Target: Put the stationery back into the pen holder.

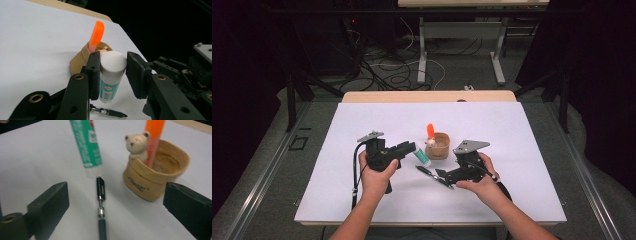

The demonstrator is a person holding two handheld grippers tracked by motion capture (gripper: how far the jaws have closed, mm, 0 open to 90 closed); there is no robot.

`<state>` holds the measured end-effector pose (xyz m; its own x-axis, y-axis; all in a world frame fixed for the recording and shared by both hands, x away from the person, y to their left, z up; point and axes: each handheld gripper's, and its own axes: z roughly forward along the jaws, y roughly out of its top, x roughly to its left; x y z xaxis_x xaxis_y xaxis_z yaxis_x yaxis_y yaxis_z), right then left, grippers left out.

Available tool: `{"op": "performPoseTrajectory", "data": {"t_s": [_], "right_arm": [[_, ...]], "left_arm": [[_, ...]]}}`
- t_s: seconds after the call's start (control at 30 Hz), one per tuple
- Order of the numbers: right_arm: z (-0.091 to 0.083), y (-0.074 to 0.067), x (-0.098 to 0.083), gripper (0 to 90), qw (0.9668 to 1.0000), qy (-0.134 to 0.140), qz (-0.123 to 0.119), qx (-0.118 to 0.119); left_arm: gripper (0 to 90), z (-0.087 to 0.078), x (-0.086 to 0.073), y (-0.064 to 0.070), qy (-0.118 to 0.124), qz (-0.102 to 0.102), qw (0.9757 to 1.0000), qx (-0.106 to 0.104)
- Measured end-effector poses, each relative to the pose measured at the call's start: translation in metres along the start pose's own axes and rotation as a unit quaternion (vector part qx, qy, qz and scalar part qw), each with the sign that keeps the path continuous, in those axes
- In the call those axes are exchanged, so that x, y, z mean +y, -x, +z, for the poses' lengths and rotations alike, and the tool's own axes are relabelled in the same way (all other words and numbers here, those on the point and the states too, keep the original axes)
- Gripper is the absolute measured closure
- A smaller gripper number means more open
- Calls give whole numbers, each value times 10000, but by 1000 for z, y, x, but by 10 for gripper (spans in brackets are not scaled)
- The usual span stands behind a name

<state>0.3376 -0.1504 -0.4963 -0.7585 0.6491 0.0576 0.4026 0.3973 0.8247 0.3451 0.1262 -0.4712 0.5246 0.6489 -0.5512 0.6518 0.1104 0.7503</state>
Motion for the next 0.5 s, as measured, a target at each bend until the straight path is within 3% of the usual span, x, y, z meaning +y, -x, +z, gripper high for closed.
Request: {"op": "performPoseTrajectory", "data": {"t_s": [0.2, 0.33, 0.5], "right_arm": [[3, -15, 14, 218, 9987, -21, -497, 123], [5, -19, 20, 314, 9966, 68, -822, 16], [6, -23, 25, 396, 9952, 152, -959, -82]], "left_arm": [[650, 5, -3, 6, -78, 45, 9999, -86], [650, 8, -4, 10, -110, 38, 9998, -135], [650, 11, -4, 12, -174, 103, 9997, -151]]}}
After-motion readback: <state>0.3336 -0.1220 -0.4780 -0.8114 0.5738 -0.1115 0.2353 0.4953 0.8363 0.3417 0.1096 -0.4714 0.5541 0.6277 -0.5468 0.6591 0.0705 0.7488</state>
